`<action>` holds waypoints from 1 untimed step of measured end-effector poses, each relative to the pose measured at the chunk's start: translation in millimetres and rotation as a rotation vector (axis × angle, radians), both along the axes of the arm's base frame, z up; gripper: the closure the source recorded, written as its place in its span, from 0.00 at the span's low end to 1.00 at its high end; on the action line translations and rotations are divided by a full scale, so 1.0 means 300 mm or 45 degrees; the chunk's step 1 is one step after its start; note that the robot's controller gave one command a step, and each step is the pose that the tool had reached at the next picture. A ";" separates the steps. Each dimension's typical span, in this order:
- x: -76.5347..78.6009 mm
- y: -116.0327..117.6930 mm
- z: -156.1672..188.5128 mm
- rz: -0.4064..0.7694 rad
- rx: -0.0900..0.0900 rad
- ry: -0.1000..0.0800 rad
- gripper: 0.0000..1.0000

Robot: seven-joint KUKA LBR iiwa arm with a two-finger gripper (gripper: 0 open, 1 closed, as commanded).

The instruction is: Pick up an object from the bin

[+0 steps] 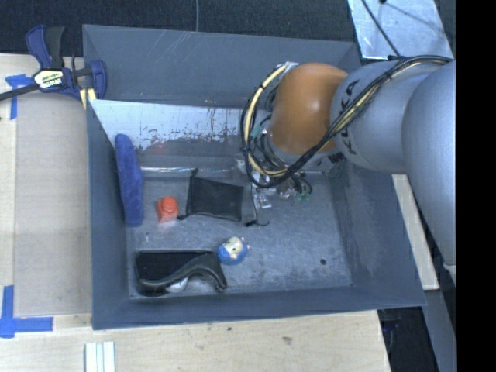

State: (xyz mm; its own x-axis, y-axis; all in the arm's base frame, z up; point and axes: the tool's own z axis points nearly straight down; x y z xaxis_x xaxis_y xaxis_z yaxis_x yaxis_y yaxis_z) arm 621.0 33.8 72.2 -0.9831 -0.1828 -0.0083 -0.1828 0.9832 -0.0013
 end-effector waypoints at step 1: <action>-0.004 0.001 0.004 -0.001 0.000 0.002 1.00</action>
Offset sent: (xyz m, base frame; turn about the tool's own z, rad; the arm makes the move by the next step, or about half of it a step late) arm 0.0000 0.0000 0.0000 0.0000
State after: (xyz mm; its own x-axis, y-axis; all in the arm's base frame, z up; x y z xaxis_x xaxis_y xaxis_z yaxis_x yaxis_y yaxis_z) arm 619.9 34.0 73.5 -0.9832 -0.1822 -0.0067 -0.1822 0.9833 -0.0007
